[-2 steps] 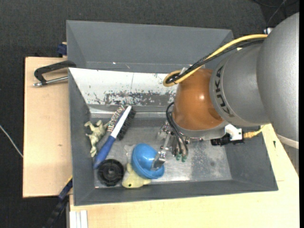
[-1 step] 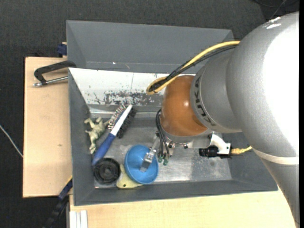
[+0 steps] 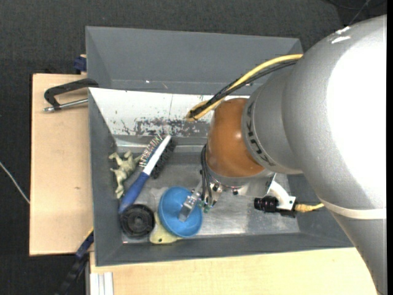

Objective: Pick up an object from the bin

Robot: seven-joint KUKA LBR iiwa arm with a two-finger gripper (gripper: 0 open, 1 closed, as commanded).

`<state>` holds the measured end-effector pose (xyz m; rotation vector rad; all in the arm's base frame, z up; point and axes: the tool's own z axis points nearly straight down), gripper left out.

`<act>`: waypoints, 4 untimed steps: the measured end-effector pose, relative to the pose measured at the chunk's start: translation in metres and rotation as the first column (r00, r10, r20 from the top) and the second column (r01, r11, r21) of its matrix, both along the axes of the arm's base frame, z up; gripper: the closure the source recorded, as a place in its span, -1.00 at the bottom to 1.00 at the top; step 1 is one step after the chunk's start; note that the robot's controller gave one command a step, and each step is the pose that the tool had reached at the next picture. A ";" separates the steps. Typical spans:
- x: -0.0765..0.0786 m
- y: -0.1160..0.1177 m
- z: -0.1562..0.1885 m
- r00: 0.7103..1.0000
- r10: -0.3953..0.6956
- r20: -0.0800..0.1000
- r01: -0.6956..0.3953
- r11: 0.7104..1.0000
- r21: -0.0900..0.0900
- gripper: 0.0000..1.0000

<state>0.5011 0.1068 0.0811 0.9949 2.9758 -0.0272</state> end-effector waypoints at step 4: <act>0.010 0.012 0.048 1.000 0.002 0.008 -0.002 1.000 0.019 1.00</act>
Offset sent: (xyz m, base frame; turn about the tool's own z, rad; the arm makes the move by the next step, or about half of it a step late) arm 0.0000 0.0000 0.0000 0.0000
